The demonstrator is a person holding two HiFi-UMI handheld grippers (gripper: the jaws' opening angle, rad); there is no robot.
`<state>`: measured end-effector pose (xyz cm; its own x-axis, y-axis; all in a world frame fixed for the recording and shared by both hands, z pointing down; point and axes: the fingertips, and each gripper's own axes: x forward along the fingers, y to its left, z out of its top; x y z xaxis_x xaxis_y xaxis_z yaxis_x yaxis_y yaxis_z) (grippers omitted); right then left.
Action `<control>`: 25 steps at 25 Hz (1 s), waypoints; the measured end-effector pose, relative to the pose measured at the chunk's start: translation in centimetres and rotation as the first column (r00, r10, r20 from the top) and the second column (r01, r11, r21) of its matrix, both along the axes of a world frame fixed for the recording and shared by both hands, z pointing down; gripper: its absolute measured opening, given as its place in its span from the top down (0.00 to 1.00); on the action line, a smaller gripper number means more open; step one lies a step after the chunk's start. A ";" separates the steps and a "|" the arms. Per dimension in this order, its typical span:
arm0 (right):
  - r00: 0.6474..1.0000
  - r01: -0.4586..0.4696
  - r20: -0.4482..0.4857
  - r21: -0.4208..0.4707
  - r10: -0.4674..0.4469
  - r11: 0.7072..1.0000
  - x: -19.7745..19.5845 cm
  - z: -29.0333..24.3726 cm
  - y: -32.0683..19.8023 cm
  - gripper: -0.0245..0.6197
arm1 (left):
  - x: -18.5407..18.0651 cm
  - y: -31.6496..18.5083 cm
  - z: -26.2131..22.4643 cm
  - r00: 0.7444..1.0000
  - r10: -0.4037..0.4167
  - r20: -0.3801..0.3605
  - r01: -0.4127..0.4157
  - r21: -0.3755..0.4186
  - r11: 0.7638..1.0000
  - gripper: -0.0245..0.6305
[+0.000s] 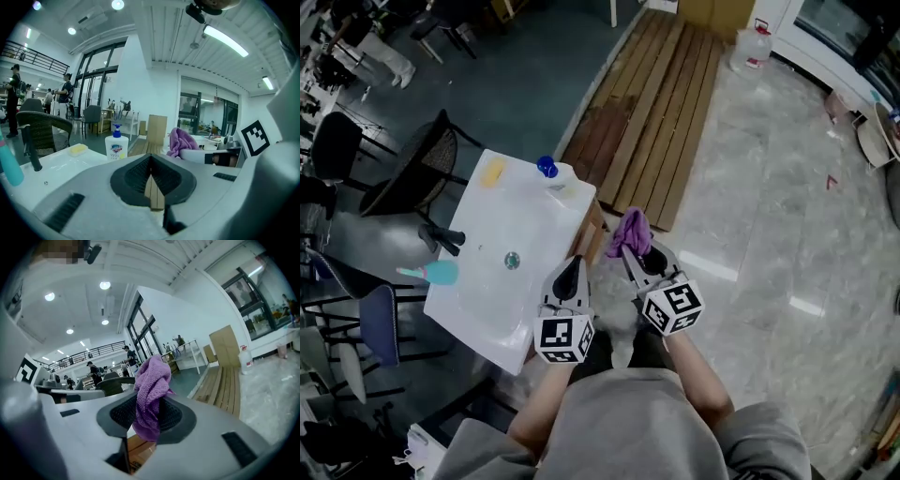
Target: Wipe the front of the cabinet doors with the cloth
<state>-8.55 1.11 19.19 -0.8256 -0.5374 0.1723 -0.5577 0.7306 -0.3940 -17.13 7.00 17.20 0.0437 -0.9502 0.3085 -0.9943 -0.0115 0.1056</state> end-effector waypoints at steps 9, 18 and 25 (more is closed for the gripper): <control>1.000 0.007 -0.019 0.225 -0.003 0.974 -2.5 -8.4 3.8 0.80 | -1.6 2.5 -5.4 0.999 0.031 -0.012 -0.029 0.114 0.993 0.95; 1.000 0.004 0.025 0.317 -0.013 0.949 -5.5 -12.2 5.9 0.80 | -4.5 4.1 -8.4 1.000 0.023 0.012 -0.025 0.184 0.983 0.95; 0.999 0.015 0.024 0.351 -0.025 0.936 -6.4 -13.7 5.7 0.80 | -4.3 4.2 -10.6 0.999 0.045 0.011 -0.047 0.240 0.970 0.95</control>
